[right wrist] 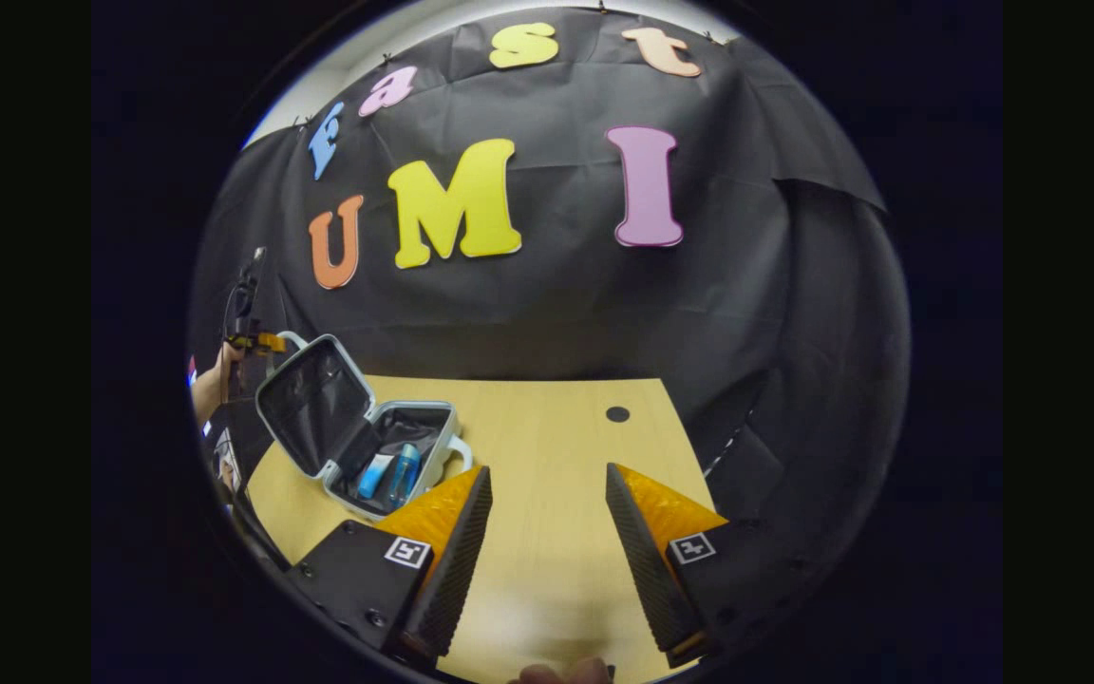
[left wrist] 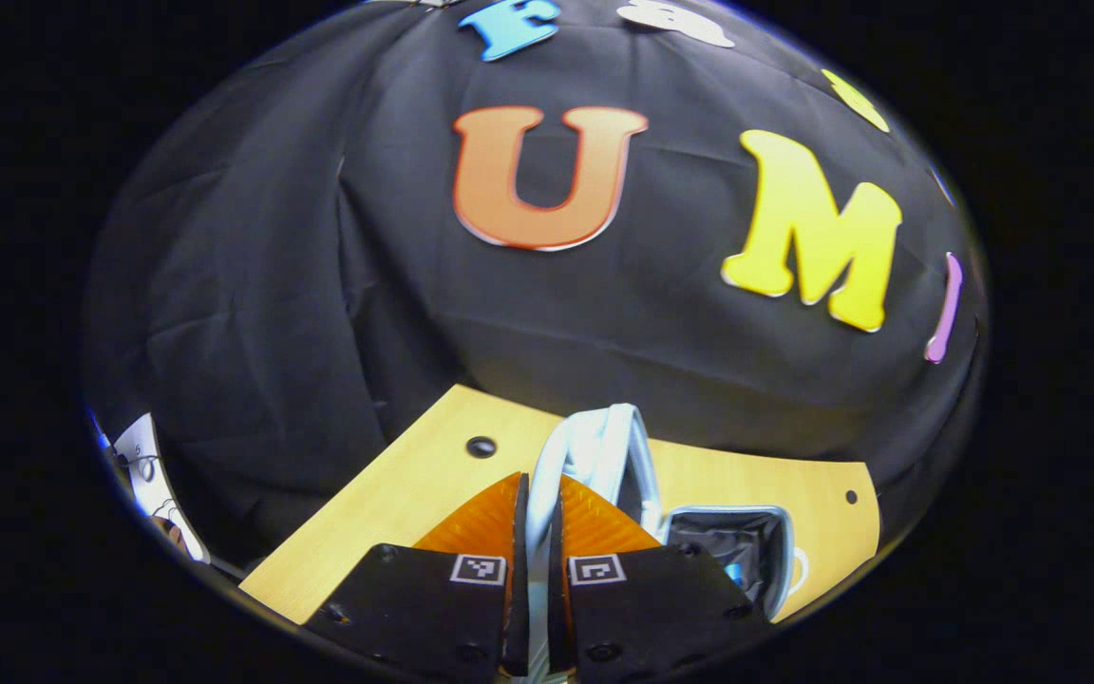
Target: First open the suitcase, pack the skin care products into it, and then close the suitcase.
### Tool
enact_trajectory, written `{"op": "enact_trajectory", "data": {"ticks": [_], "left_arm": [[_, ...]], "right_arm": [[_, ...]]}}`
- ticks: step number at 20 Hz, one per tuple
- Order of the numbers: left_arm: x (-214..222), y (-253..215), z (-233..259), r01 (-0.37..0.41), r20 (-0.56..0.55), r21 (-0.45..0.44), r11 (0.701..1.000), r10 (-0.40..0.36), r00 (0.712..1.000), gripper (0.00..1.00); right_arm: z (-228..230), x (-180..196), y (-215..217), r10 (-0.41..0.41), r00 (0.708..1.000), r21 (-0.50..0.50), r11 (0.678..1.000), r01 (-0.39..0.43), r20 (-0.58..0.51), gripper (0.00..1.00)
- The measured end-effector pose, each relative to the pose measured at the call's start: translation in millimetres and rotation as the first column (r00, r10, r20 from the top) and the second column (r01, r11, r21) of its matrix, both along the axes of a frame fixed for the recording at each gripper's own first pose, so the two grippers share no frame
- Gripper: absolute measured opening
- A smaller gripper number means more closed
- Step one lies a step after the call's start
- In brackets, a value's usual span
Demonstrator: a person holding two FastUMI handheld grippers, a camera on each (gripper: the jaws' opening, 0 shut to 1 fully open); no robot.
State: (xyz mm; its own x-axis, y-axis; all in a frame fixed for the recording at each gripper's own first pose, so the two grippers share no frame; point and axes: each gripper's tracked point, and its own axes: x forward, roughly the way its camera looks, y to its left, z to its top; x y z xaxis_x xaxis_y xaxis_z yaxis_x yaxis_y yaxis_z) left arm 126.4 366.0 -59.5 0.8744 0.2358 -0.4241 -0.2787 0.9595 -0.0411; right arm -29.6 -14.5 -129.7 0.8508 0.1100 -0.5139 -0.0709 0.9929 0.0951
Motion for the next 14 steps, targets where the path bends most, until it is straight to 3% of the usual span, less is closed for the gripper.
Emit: {"op": "enact_trajectory", "data": {"ticks": [6,14], "left_arm": [[11.7,-144.5,24.7,0.155,0.05,0.029,0.987,-0.157,0.986,0.1],[16.7,-316.5,-73.8,0.358,-0.043,-0.01,0.934,-0.358,0.933,0.1]], "right_arm": [[3.6,-17.7,-59.2,-0.058,0.998,-0.053,0.997,0.059,0.021,0.73],[1.7,-37.5,-107.3,-0.113,0.993,-0.123,0.986,0.114,0.011,0.73]]}}
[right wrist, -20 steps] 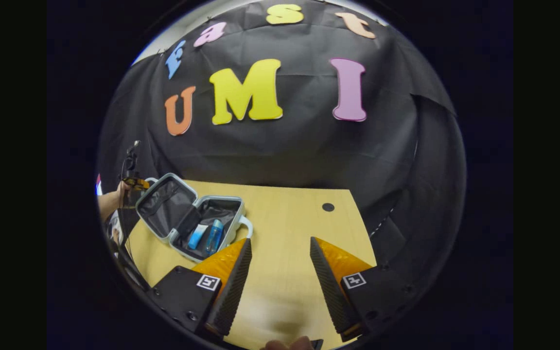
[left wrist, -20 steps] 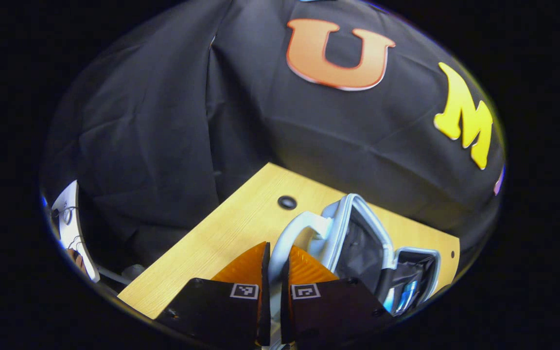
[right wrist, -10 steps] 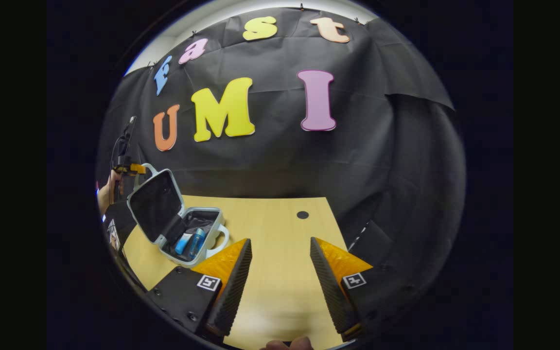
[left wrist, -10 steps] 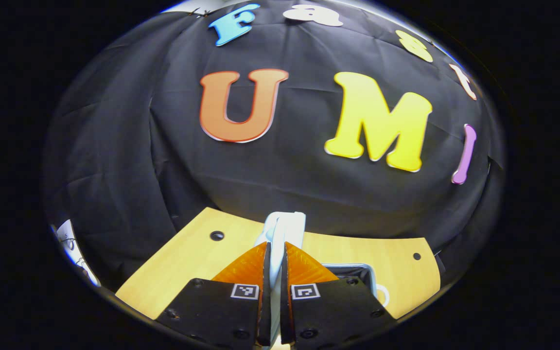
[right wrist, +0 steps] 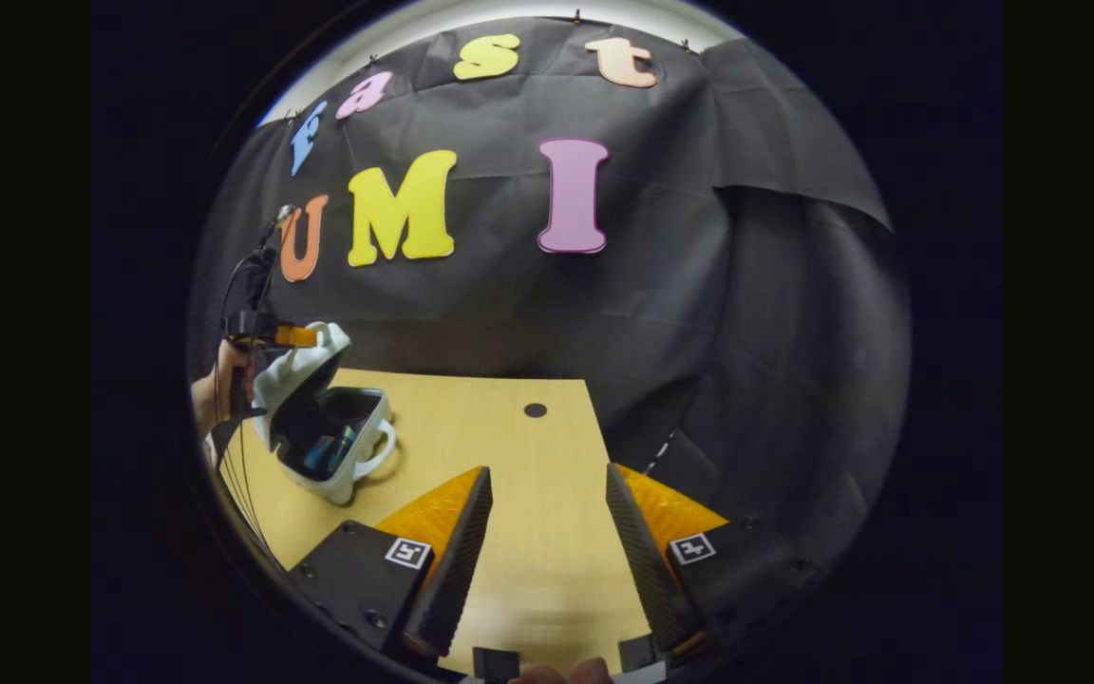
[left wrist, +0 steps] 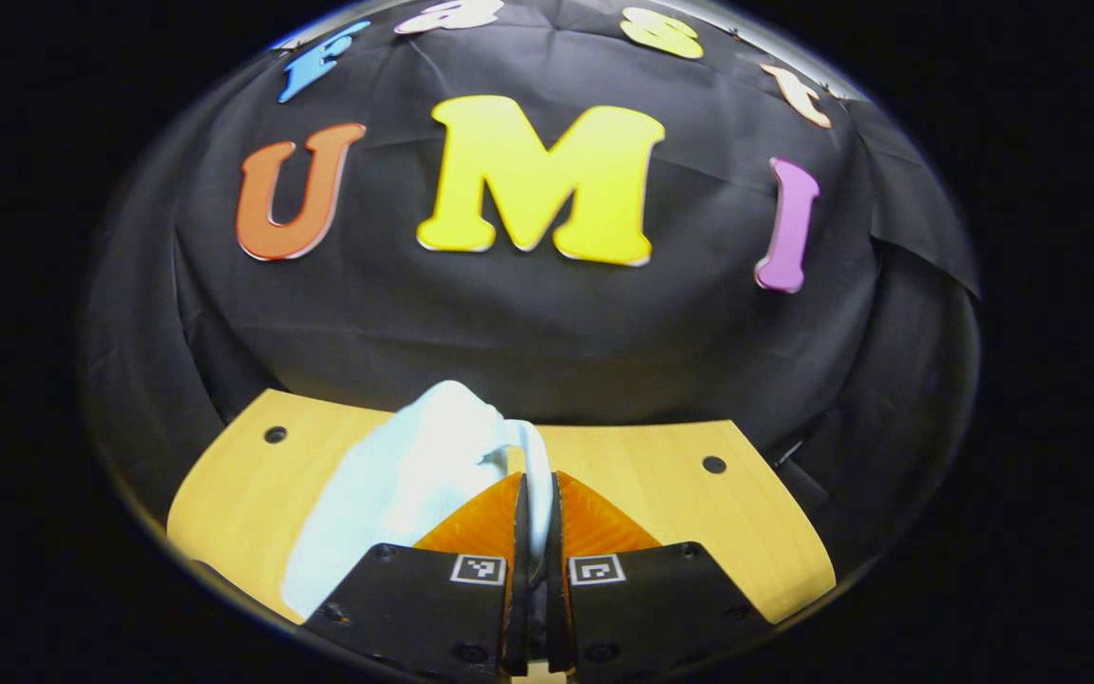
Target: First open the suitcase, pack the skin care products into it, and then close the suitcase.
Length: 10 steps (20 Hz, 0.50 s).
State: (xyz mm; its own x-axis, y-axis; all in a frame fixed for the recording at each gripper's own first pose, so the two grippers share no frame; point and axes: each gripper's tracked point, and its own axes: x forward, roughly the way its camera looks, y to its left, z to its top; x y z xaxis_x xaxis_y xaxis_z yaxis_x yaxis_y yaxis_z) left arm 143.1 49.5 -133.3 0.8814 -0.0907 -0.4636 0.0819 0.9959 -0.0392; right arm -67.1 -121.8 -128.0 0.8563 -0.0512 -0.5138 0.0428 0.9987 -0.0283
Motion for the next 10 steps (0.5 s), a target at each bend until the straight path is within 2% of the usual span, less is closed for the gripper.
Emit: {"op": "enact_trajectory", "data": {"ticks": [5,10], "left_arm": [[-1.7,-41.2,-78.5,0.039,-0.109,-0.005,0.999,-0.04,0.993,0.1],[2.8,-51.3,-121.6,0.056,-0.163,0.009,0.998,-0.054,0.985,0.1]], "right_arm": [[-5.0,-11.6,-18.6,-0.029,0.999,-0.044,0.999,0.027,-0.041,0.73],[-10.4,-14.2,-21.6,-0.026,0.997,-0.084,0.996,0.02,-0.067,0.73]]}}
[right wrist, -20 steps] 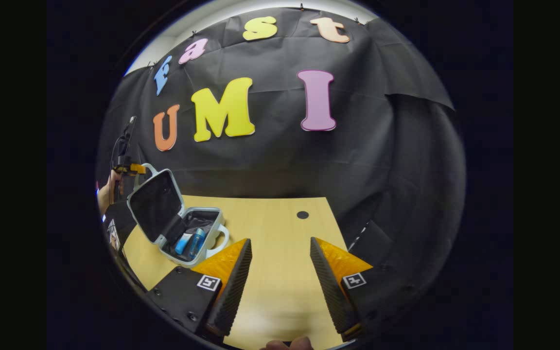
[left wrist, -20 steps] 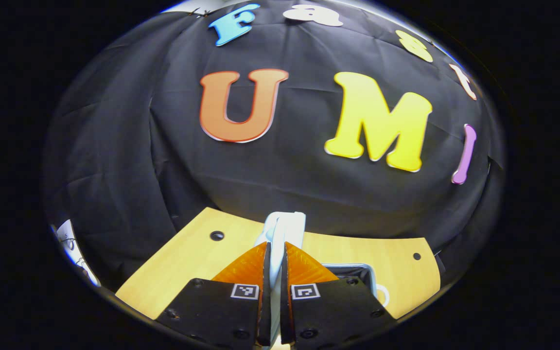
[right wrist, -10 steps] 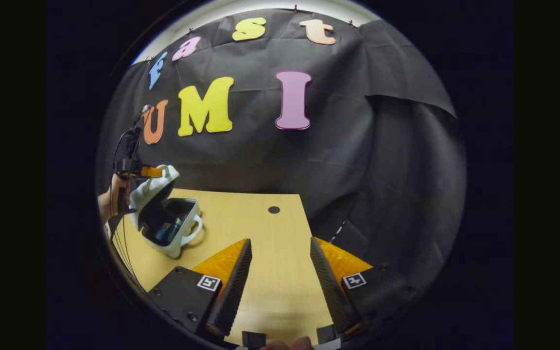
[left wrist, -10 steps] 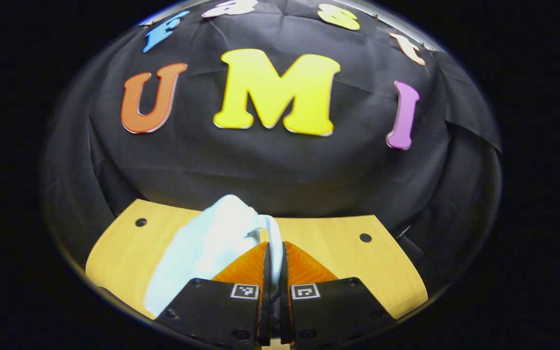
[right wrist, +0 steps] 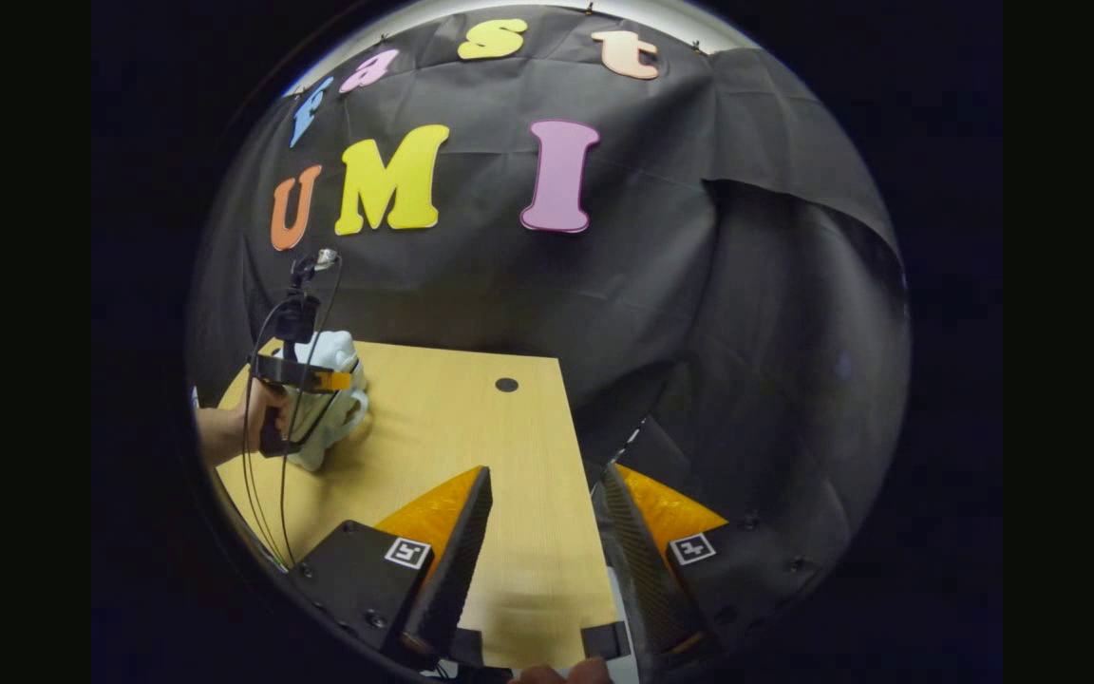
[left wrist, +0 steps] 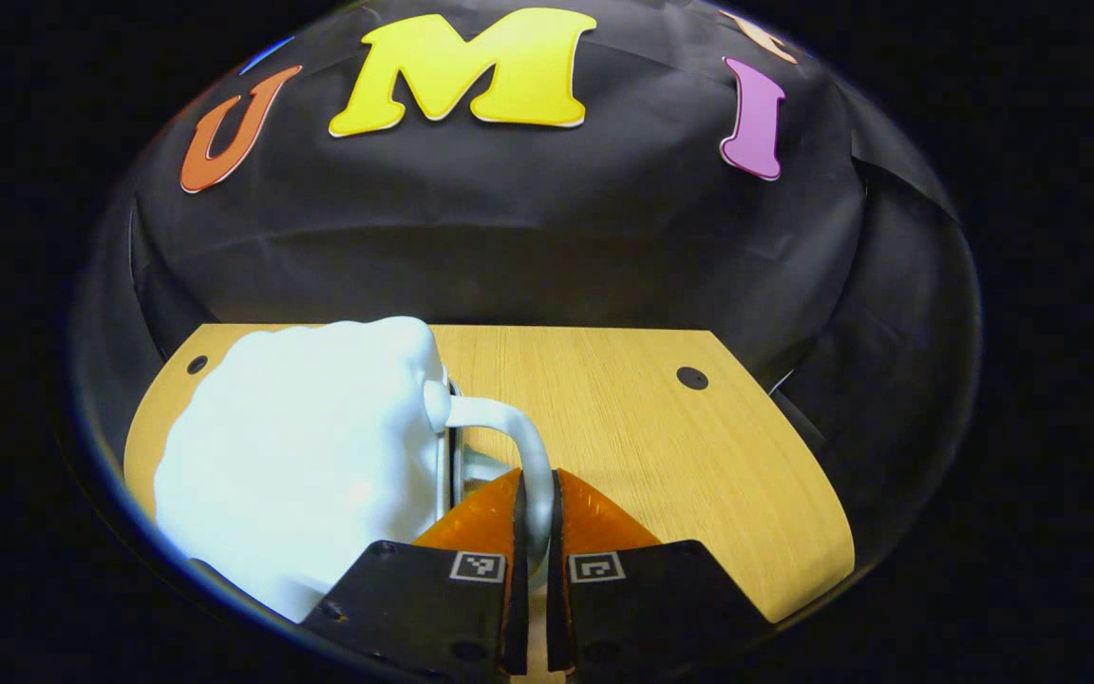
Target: First open the suitcase, pack the skin care products into it, and then close the suitcase.
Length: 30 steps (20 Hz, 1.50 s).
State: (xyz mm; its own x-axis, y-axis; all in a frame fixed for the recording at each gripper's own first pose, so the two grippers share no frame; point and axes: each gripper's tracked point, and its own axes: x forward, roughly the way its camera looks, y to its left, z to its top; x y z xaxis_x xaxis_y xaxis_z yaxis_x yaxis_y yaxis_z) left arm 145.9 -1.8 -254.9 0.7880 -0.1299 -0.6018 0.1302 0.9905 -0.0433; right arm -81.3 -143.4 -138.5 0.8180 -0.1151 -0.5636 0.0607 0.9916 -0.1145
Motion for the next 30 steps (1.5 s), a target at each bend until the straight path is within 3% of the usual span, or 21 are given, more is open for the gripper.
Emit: {"op": "enact_trajectory", "data": {"ticks": [8,13,14,15,16,17,18,19,22,24,30], "left_arm": [[1.9,-14.6,-36.5,-0.008,0.058,0.15,0.989,0.0,0.998,0.12],[7.6,-21.2,-41.0,-0.003,0.115,0.202,0.979,-0.02,0.993,0.24],[7.4,-27.9,-39.1,-0.002,0.126,0.182,0.983,-0.022,0.992,0.31],[6.7,-33.1,-36.9,0.002,0.134,0.166,0.986,-0.024,0.991,0.51],[4.0,-38.0,-32.5,0.005,0.141,0.148,0.989,-0.026,0.99,0.6],[-0.4,-42.2,-27.6,0.008,0.147,0.117,0.993,-0.025,0.989,0.78],[-6.6,-45.7,-16.4,0.005,0.161,0.082,0.997,-0.018,0.987,0.95],[-13.5,-46.1,1.8,0.0,0.185,0.052,0.999,-0.01,0.983,0.98],[-30.0,-38.8,86.8,-0.022,0.327,-0.017,1.0,0.026,0.945,0.97],[-44.5,-25.3,142.4,-0.022,0.403,-0.011,1.0,0.024,0.915,0.97],[-94.5,12.9,267.1,-0.048,0.581,0.007,0.999,0.035,0.813,0.97]], "right_arm": [[-0.2,12.3,26.4,0.072,0.997,-0.012,0.997,-0.072,0.006,0.72],[-1.4,18.9,40.2,0.123,0.992,-0.015,0.992,-0.123,0.007,0.73],[-1.0,20.1,40.9,0.131,0.991,-0.019,0.991,-0.131,0.012,0.73],[-0.4,22.8,42.9,0.138,0.99,-0.022,0.99,-0.138,0.018,0.73],[0.3,25.3,45.7,0.146,0.989,-0.023,0.989,-0.146,0.023,0.71],[1.2,28.7,47.3,0.15,0.988,-0.022,0.989,-0.15,0.031,0.71],[3.9,32.9,51.6,0.156,0.987,-0.014,0.988,-0.155,0.046,0.71],[8.5,38.5,56.1,0.16,0.985,-0.008,0.987,-0.159,0.066,0.71],[32.3,61.1,75.3,0.173,0.973,0.013,0.984,-0.177,0.155,0.73],[55.4,80.4,93.4,0.186,0.953,0.02,0.98,-0.197,0.239,0.73],[127.8,116.0,147.6,0.205,0.858,0.013,0.971,-0.239,0.47,0.72]]}}
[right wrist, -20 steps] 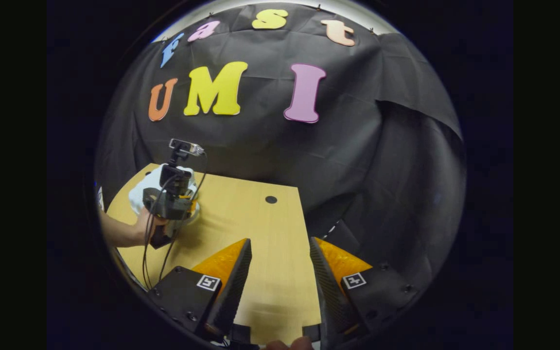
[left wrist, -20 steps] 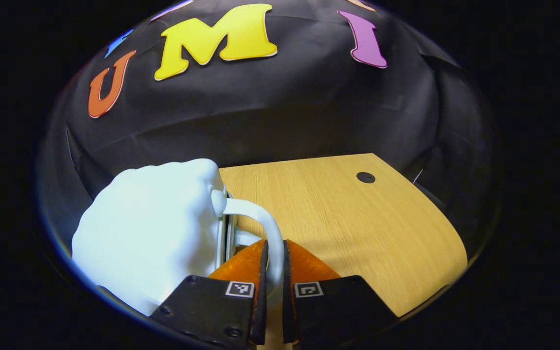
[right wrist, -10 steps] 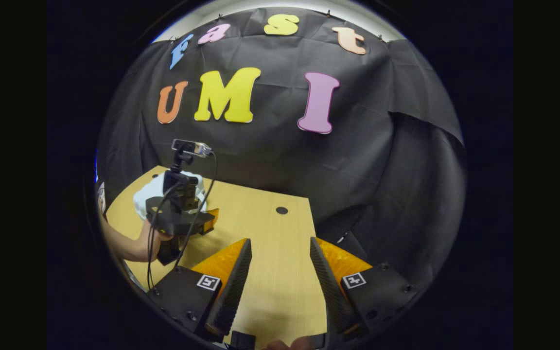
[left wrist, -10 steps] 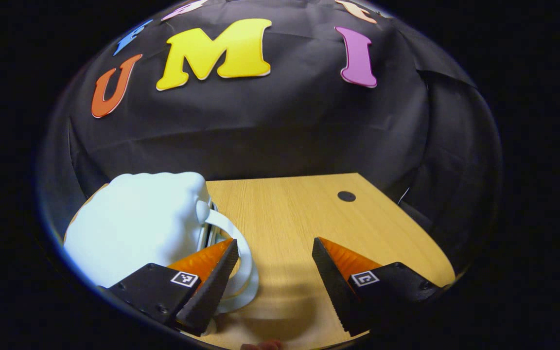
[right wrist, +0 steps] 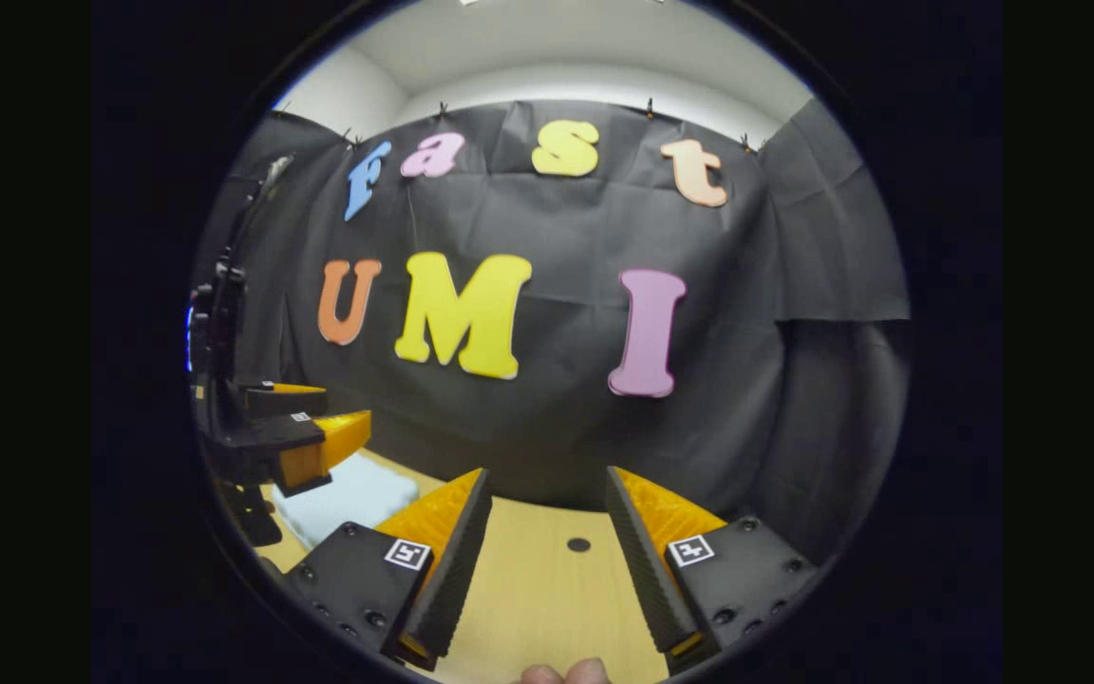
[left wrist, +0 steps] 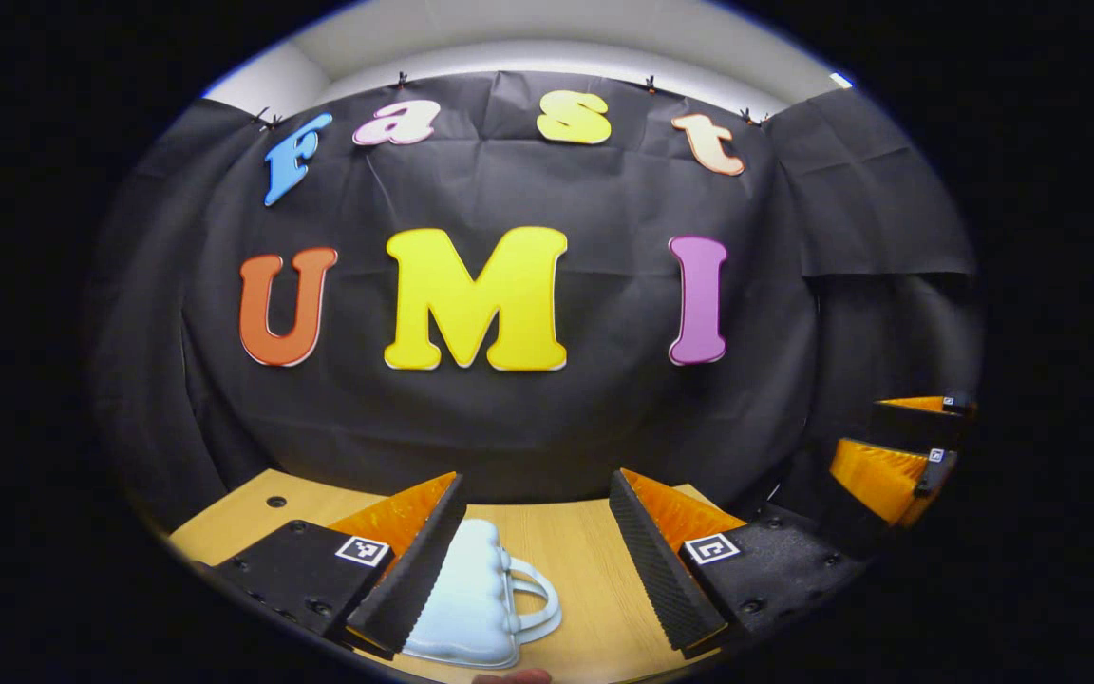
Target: First open the suitcase, pack the skin care products into it, and then close the suitcase.
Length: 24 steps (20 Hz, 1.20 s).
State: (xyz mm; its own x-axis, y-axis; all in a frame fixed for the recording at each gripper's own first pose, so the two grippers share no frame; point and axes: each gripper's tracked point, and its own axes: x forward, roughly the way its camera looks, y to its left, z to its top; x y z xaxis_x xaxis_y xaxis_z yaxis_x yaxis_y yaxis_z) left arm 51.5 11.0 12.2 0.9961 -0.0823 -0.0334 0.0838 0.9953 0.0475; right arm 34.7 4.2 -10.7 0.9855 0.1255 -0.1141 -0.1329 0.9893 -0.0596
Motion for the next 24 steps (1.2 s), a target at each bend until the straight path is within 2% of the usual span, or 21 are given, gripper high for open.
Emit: {"op": "enact_trajectory", "data": {"ticks": [6,7,8,12,17,18,19,24], "left_arm": [[-41.3,30.8,35.1,-0.05,0.094,-0.057,0.997,0.055,0.994,0.96],[-44.9,33.3,35.7,-0.055,0.098,-0.066,0.996,0.061,0.993,1.0],[-48.6,35.1,35.0,-0.061,0.097,-0.074,0.995,0.068,0.993,0.96],[-59.6,47.9,29.3,-0.084,0.084,-0.075,0.994,0.09,0.992,0.97],[-68.6,55.1,26.6,-0.083,0.068,-0.082,0.993,0.089,0.994,0.97],[-70.6,55.6,27.1,-0.083,0.07,-0.083,0.993,0.089,0.994,1.0],[-70.7,56.9,28.1,-0.082,0.072,-0.083,0.993,0.088,0.994,0.97],[-73.3,62.5,29.0,-0.083,0.076,-0.086,0.993,0.089,0.993,0.97]], "right_arm": [[25.7,-11.9,38.8,0.019,0.997,0.025,0.999,-0.021,0.071,0.78],[28.8,-13.5,41.3,0.013,0.997,0.028,0.999,-0.015,0.078,0.78],[30.8,-14.5,41.2,0.001,0.996,0.027,1.0,-0.004,0.086,0.77],[33.2,-18.6,47.2,-0.027,0.995,0.032,0.999,0.024,0.095,0.79],[34.7,-26.9,68.7,0.004,0.996,0.013,1.0,-0.006,0.09,0.78],[36.4,-27.5,70.6,0.008,0.995,0.011,1.0,-0.01,0.097,0.78],[38.3,-28.3,73.0,0.011,0.995,0.011,1.0,-0.012,0.101,0.78],[33.6,-30.9,76.8,0.015,0.997,0.011,1.0,-0.016,0.082,0.79]]}}
